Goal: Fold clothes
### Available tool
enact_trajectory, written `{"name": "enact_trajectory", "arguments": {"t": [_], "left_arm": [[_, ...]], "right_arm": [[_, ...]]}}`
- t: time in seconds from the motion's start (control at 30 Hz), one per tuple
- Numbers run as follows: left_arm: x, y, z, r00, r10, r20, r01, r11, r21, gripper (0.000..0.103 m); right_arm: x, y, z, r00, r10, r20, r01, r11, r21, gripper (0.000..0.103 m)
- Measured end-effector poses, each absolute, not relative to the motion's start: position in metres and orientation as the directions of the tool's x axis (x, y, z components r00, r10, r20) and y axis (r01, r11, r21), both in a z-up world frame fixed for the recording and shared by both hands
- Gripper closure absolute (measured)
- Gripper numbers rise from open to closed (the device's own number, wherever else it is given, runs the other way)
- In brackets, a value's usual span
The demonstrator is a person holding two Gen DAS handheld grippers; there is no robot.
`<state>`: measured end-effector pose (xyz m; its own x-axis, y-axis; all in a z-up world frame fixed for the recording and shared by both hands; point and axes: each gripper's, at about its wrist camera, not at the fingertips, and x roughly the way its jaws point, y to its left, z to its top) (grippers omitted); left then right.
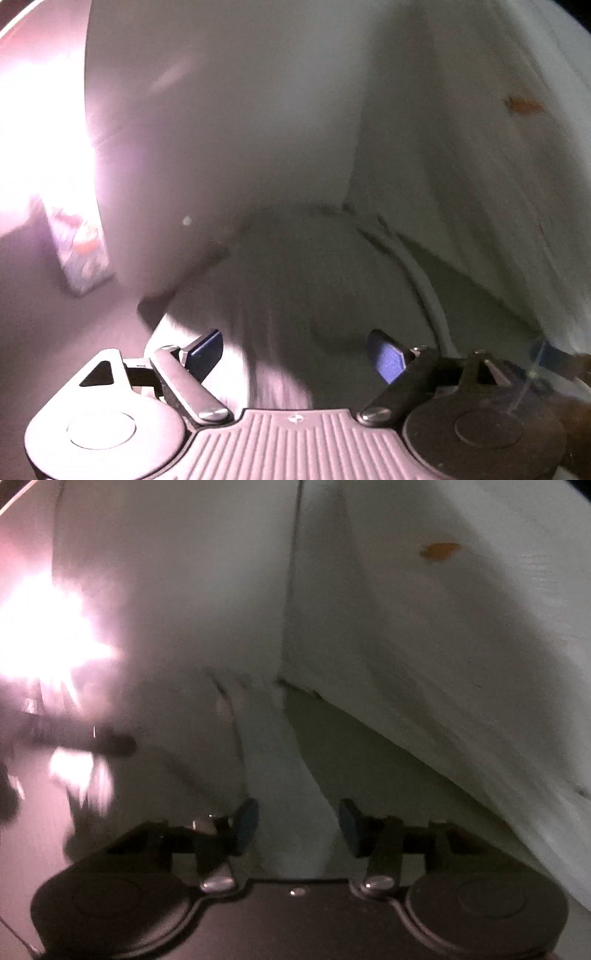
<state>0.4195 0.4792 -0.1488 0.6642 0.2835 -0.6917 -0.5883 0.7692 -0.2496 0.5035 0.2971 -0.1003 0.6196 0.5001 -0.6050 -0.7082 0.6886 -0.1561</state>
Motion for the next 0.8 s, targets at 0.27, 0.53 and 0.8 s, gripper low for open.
{"name": "enact_trajectory", "arguments": {"t": [0.27, 0.53, 0.8], "left_arm": [[0.472, 0.522, -0.175, 0.669, 0.295, -0.682, -0.619, 0.730, -0.291, 0.025], [0.461, 0.491, -0.153, 0.681, 0.361, -0.637, -0.653, 0.694, -0.305, 0.065], [0.428, 0.428, -0.085, 0.775, 0.256, -0.578, -0.544, 0.736, -0.403, 0.085]], "right_arm": [[0.580, 0.384, -0.128, 0.487, 0.594, -0.641, -0.833, 0.535, -0.137, 0.052], [0.559, 0.354, -0.121, 0.512, 0.674, -0.532, -0.831, 0.546, -0.109, 0.098], [0.500, 0.278, -0.062, 0.601, 0.703, -0.379, -0.794, 0.577, -0.190, 0.100]]}}
